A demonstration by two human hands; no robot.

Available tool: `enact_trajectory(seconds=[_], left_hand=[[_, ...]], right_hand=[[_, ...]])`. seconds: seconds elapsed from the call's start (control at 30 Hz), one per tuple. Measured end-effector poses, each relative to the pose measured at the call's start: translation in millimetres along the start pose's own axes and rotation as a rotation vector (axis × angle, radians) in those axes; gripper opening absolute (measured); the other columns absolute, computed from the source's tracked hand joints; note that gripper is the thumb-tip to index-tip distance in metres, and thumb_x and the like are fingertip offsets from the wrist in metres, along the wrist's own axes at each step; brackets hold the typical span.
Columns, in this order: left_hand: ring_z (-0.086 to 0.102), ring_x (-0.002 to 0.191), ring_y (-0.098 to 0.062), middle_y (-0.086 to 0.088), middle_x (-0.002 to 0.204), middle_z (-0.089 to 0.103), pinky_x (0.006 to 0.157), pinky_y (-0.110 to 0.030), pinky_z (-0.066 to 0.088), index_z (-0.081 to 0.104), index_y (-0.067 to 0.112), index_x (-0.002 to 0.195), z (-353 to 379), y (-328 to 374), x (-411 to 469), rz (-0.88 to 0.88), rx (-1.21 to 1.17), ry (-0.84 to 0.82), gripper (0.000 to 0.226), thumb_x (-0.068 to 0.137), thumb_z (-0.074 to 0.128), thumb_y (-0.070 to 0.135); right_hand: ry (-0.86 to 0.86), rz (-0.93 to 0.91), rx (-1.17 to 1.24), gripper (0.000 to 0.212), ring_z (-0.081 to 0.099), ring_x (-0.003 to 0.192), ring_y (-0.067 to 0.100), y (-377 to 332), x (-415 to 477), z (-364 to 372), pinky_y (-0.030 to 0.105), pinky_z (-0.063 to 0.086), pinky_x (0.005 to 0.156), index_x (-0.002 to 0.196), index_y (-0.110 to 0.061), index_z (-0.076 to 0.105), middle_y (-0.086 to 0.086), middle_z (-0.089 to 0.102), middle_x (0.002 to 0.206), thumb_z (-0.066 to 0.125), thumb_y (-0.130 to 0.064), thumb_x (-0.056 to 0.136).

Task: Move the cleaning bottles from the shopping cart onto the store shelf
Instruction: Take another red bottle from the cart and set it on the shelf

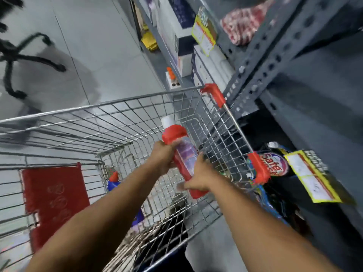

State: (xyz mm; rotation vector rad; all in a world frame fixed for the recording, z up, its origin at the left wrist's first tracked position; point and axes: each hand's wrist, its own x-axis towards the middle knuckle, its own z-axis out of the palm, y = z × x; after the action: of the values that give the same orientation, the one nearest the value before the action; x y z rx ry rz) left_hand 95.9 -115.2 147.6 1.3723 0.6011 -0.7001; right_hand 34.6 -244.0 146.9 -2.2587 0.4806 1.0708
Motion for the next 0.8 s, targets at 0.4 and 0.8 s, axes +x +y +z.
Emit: enact_trajectory(seconds=[0.4,0.8], left_hand=[[0.066,0.073,-0.020,-0.007,0.085,0.072,0.073,-0.034,0.052,0.059,0.003,0.110,99,72,-257,0.591,0.227,-0.597,0.036,0.076,0.067,0.009],[0.069,0.081,-0.011,-0.002,0.090,0.072,0.077,-0.028,0.059,0.060,0.020,0.099,329,-85,-411,0.889,0.546,-1.077,0.049,0.059,0.080,0.001]], right_hand=[[0.318,-0.747,0.994,0.051,0.066,0.090,0.017,96,-252,-34,0.037,0.056,0.083,0.106,-0.026,0.065,-0.005,0.075,0.096,0.067,-0.016,0.057],[1.160,-0.411,1.126,0.055,0.070,0.088,0.010,337,-399,1,0.036,0.058,0.083,0.101,-0.036,0.061,-0.013,0.075,0.093,0.082,-0.017,0.054]])
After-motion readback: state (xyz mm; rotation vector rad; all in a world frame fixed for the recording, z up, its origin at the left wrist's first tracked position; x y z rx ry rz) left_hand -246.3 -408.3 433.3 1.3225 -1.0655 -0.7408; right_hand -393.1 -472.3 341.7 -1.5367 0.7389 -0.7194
